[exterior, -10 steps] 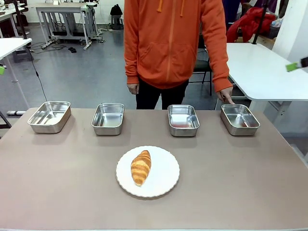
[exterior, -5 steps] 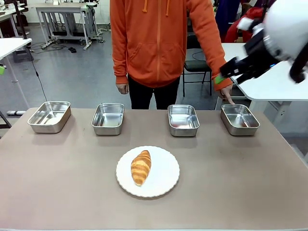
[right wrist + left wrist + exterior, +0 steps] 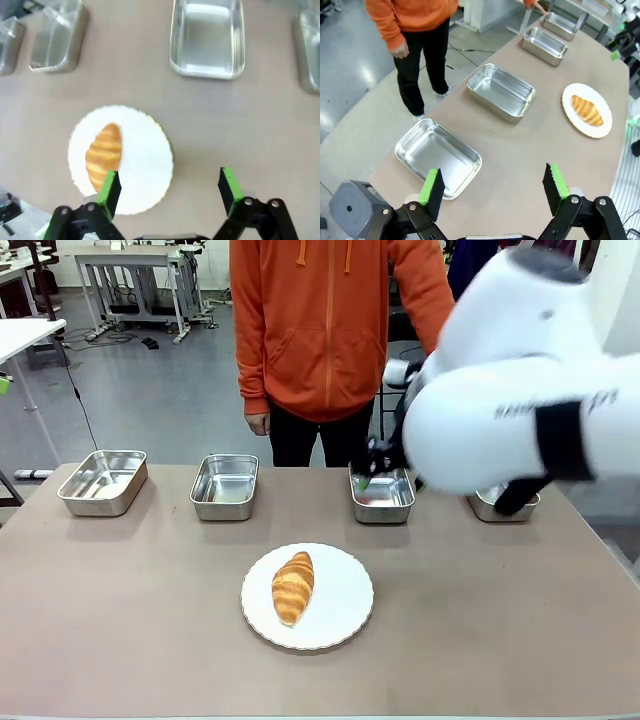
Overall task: Place the bread in the container.
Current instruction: Place the Butter Roll into the Airtight Container indicated by the human.
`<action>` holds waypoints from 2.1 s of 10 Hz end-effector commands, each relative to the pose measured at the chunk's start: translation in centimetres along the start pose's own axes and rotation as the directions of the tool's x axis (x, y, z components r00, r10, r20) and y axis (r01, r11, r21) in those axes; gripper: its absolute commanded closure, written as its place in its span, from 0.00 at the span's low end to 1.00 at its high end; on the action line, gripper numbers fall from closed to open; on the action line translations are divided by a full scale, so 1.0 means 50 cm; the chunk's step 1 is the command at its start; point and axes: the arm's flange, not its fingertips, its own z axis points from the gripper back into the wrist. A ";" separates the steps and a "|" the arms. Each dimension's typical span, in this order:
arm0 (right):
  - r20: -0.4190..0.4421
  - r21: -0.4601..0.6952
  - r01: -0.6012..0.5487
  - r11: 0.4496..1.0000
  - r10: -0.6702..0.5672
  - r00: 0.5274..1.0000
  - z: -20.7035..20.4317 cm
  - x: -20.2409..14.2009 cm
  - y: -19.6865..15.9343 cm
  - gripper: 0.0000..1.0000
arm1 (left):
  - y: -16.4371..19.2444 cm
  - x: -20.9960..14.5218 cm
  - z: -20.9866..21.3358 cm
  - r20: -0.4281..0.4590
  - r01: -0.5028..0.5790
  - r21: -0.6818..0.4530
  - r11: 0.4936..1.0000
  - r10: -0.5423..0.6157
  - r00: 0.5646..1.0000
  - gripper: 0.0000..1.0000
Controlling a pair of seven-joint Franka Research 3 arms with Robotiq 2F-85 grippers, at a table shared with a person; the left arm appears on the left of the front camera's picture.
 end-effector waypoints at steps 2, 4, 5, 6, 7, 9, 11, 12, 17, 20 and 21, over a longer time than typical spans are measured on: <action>-0.099 -0.040 0.056 0.998 -0.060 0.993 -0.082 -0.014 0.077 0.00 | -0.001 0.001 0.002 0.009 0.001 -0.001 1.000 -0.001 1.000 0.00; -0.088 -0.040 0.033 0.999 -0.036 0.995 -0.069 -0.045 0.047 0.00 | -0.001 0.001 0.002 0.009 0.001 -0.001 1.000 -0.001 1.000 0.00; -0.088 -0.040 0.033 0.999 -0.036 0.995 -0.069 -0.045 0.047 0.00 | -0.001 0.001 0.002 0.009 0.001 -0.001 1.000 -0.001 1.000 0.00; -0.088 -0.040 0.033 0.999 -0.036 0.995 -0.069 -0.045 0.047 0.00 | -0.001 0.001 0.002 0.009 0.001 -0.001 1.000 -0.001 1.000 0.00; -0.088 -0.040 0.033 0.999 -0.036 0.995 -0.069 -0.045 0.047 0.00 | -0.001 0.001 0.002 0.009 0.001 -0.001 1.000 -0.001 1.000 0.00; -0.088 -0.040 0.033 0.999 -0.036 0.995 -0.069 -0.045 0.047 0.00 | -0.001 0.001 0.002 0.009 0.001 -0.001 1.000 -0.001 1.000 0.00; -0.073 -0.013 0.057 0.998 -0.058 0.996 -0.087 -0.032 0.090 0.00 | -0.001 0.001 0.002 0.009 0.001 -0.001 1.000 -0.001 1.000 0.00; -0.085 0.004 0.066 0.998 -0.065 0.994 -0.112 -0.032 0.123 0.00 | -0.001 0.001 0.002 0.009 0.001 -0.001 1.000 -0.001 1.000 0.00; -0.128 -0.027 0.165 0.986 -0.167 0.978 -0.204 -0.059 0.230 0.00 | -0.001 0.001 0.002 0.009 0.001 -0.001 1.000 -0.001 1.000 0.00; -0.170 -0.063 0.161 0.985 -0.169 0.971 -0.254 -0.066 0.278 0.00 | -0.001 0.001 0.002 0.009 0.001 -0.001 1.000 -0.001 1.000 0.00; -0.186 -0.069 0.168 0.983 -0.178 0.966 -0.270 -0.064 0.291 0.00 | -0.001 0.001 0.002 0.009 0.001 -0.001 1.000 -0.001 1.000 0.00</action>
